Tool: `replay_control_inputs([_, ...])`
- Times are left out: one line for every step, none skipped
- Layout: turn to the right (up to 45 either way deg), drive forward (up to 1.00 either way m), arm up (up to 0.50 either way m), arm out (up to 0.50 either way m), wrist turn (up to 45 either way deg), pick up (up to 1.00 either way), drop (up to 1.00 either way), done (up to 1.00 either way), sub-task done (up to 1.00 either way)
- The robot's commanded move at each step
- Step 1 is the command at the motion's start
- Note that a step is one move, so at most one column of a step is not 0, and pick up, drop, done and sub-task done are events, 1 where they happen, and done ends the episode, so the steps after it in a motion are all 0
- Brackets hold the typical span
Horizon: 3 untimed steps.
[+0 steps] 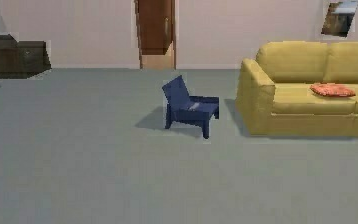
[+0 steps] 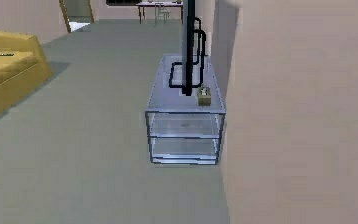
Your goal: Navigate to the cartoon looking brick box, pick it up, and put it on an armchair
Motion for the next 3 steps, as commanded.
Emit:
replay_control_inputs([0.0,0.15,0.00,0.00,0.0,0.00,0.00,0.00,0.00])
replay_control_inputs([-18.0,0.00,0.00,0.00,0.0,0.00,0.00,0.00,0.00])
replay_control_inputs([0.0,1.00,0.00,0.00,0.0,0.00,0.00,0.00,0.00])
